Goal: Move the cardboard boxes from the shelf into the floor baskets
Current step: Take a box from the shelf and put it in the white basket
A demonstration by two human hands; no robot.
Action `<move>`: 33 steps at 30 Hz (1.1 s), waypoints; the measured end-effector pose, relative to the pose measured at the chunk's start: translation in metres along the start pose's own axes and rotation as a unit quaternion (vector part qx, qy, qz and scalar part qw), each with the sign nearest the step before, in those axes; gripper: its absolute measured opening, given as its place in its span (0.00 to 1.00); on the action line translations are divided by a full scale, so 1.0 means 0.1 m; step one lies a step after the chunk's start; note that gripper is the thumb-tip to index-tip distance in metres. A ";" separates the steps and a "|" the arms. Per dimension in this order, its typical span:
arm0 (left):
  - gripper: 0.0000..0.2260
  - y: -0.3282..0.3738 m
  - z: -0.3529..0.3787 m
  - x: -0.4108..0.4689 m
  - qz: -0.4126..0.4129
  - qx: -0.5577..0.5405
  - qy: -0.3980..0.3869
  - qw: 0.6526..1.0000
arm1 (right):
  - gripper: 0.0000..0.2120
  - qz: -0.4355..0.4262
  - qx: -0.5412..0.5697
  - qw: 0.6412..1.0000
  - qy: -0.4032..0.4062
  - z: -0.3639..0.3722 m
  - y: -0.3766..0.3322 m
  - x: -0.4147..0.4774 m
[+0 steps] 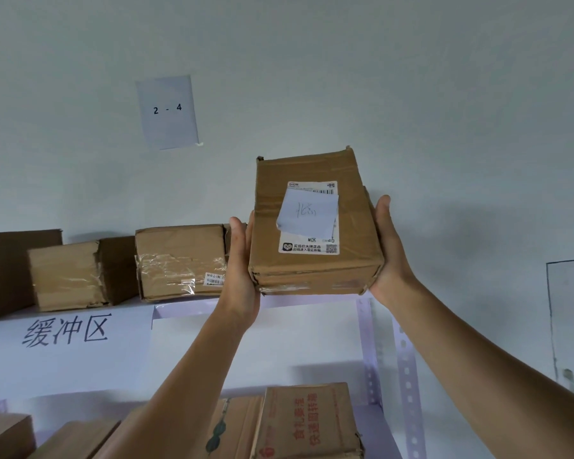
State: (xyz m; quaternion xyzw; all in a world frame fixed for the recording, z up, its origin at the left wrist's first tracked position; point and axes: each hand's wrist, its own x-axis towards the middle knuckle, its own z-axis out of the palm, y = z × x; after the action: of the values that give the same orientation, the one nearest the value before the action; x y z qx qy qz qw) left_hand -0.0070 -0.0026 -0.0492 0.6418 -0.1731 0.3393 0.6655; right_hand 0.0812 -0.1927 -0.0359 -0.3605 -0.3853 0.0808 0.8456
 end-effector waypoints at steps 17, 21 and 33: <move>0.38 0.63 -0.05 -1.05 0.019 0.021 0.057 0.998 | 0.33 0.041 0.060 0.997 -0.038 0.47 0.06 -0.69; 0.38 0.78 -0.25 -1.37 0.039 0.022 0.043 0.998 | 0.33 0.048 0.076 0.994 -0.066 0.75 0.17 -0.91; 0.34 1.42 -1.31 -2.34 -0.017 0.039 0.159 0.986 | 0.33 0.130 0.123 0.979 -0.098 2.01 0.82 -1.51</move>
State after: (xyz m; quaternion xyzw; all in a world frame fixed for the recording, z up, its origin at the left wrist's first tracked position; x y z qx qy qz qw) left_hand -0.2961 0.0633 -0.1158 0.6080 -0.0411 0.4323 0.6647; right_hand -0.1535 -0.0857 -0.0914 -0.2916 -0.4032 0.2719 0.8237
